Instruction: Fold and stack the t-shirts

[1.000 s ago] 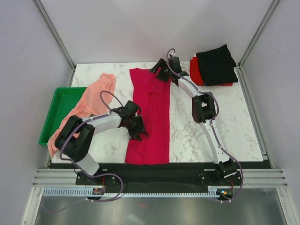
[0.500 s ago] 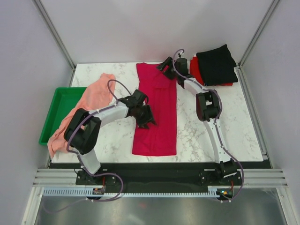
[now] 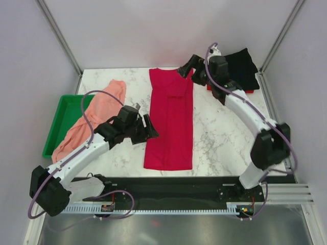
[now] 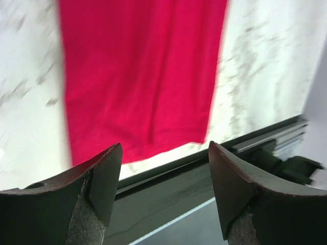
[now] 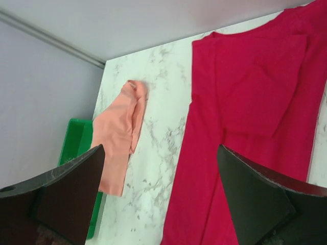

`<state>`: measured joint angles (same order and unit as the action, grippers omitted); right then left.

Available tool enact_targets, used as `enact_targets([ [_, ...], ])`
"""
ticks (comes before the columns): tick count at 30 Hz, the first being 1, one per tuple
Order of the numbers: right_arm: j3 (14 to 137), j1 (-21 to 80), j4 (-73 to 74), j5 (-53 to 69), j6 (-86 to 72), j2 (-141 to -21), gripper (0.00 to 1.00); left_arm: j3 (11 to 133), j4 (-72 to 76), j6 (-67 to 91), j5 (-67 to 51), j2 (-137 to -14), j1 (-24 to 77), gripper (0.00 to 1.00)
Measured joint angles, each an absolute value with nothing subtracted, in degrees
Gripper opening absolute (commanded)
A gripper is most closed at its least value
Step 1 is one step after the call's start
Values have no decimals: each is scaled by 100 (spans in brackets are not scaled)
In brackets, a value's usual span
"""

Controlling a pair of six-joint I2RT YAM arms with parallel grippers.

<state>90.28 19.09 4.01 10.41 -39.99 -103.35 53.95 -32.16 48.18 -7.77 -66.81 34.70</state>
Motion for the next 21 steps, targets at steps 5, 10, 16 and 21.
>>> enact_targets([
  [5, 6700, 2971, 1011, 410, -3909, -7863, 96, 4213, -3553, 4882, -694, -6108, 3470, 72],
  [10, 4342, 3837, 2084, -43, -4523, -6696, 63, 3524, -3645, 4947, -652, -5505, 3470, 69],
  [16, 2961, 4856, 2630, -318, -5452, -6211, 61, 2971, -3607, 5033, -609, -5006, 3470, 67],
  [21, 2814, 4978, 2292, -425, -5760, -6331, 57, 2665, -3581, 5065, -609, -4998, 3470, 66],
])
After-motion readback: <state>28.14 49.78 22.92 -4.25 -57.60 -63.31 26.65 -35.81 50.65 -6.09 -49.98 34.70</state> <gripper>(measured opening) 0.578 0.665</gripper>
